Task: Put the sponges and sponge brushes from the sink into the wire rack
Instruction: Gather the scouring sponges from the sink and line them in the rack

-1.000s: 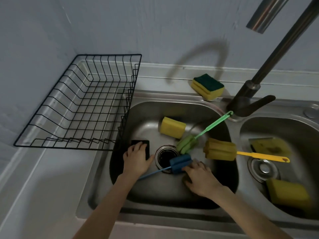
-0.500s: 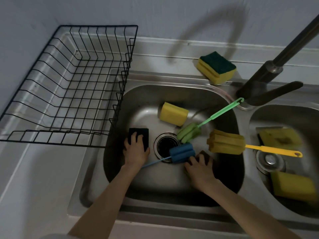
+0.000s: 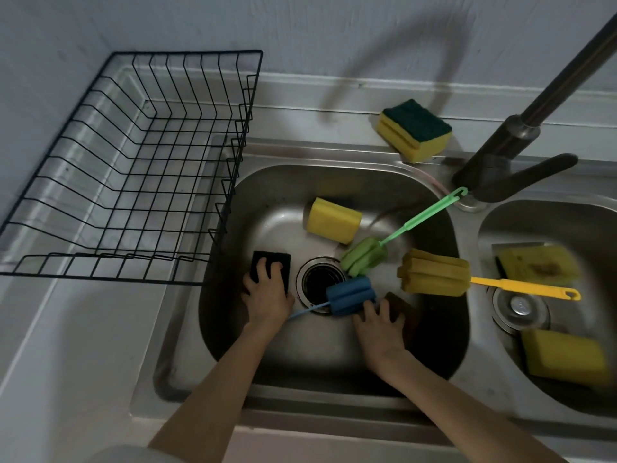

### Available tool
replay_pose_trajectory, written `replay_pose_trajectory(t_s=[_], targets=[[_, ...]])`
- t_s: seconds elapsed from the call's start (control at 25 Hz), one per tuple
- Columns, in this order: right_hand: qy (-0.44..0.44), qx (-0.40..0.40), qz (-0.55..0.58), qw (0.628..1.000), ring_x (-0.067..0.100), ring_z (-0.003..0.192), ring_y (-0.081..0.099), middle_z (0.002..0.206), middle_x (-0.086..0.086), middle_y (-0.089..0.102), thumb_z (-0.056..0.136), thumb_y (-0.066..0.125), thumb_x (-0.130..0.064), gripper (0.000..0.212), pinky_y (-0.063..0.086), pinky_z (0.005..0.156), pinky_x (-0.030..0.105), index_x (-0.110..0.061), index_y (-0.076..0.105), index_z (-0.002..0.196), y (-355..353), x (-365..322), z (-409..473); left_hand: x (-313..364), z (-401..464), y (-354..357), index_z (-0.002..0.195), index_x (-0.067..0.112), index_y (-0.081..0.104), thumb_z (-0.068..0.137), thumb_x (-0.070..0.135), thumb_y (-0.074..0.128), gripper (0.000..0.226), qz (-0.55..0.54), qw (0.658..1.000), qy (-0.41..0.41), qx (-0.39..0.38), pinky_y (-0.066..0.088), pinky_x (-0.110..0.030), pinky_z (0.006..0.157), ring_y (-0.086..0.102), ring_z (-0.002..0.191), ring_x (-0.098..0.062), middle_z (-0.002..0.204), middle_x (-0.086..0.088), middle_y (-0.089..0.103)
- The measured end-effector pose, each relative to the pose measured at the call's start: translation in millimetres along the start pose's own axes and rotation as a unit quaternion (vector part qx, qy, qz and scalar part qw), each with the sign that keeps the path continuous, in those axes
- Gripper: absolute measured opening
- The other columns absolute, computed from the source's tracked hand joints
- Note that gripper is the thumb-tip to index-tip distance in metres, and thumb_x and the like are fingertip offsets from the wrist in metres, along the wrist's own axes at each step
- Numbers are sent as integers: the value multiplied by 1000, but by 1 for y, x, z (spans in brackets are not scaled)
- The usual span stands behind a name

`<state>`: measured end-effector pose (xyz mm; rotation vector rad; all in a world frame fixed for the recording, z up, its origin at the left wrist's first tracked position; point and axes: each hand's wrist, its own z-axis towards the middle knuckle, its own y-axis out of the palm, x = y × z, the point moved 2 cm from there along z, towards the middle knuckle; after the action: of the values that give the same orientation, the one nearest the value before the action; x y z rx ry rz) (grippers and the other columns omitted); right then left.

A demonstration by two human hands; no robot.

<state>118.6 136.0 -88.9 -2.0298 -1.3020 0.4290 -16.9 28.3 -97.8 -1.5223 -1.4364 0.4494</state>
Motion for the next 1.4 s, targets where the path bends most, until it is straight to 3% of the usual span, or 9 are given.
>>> replay_pose_trajectory(t_s=[0.2,0.44,0.8,0.92,1.08,1.2,1.32,1.4], targets=[[-6,25,92,995,40,135,13,145,17,16,85,52,-6,55,33,107,49,-19,32,135,-16,3,-16,9,-14,0,132,22,28,82,22,57,57,-32,999,22,17,28,-56,106,16,134,-43,152,-10,11],[-38,39,209,976,41,125,24,135,16,24,84,57,-20,57,34,105,43,-23,35,136,-42,9,-39,14,-29,-22,132,26,27,82,23,57,59,-58,996,40,63,28,-55,107,17,134,-40,151,-10,12],[-55,173,332,926,26,107,53,123,8,38,83,59,-30,42,49,94,40,-22,42,122,-51,7,-75,18,-66,-45,135,26,26,83,23,54,58,-90,988,72,101,24,-55,109,13,137,-38,152,-16,8],[-50,261,343,901,25,103,57,121,5,41,84,58,-33,40,52,86,39,-23,43,120,-56,5,-90,23,-77,-54,135,26,26,84,25,53,58,-99,985,86,111,25,-53,109,15,137,-39,151,-20,9],[-46,415,279,865,20,115,46,126,5,43,85,57,-31,38,51,81,31,-22,45,120,-65,8,-107,33,-97,-66,136,27,26,84,26,52,58,-107,975,135,139,23,-51,111,12,139,-37,152,-19,8],[-60,455,318,830,18,113,45,121,5,45,83,61,-28,36,48,75,24,-19,50,116,-70,14,-113,42,-109,-78,135,29,28,84,26,52,56,-119,964,169,165,21,-51,111,10,140,-36,153,-18,6],[-103,476,417,767,9,93,48,105,-1,44,79,67,-17,30,39,75,6,-15,53,106,-76,16,-121,49,-122,-93,134,31,29,85,27,51,54,-130,953,198,189,21,-50,111,10,140,-34,154,-16,6],[-127,471,475,732,9,89,50,97,-8,43,78,68,-11,28,45,77,10,-21,51,97,-79,16,-125,53,-130,-102,135,31,28,85,28,51,54,-128,946,210,211,21,-50,111,10,140,-33,154,-14,6]])
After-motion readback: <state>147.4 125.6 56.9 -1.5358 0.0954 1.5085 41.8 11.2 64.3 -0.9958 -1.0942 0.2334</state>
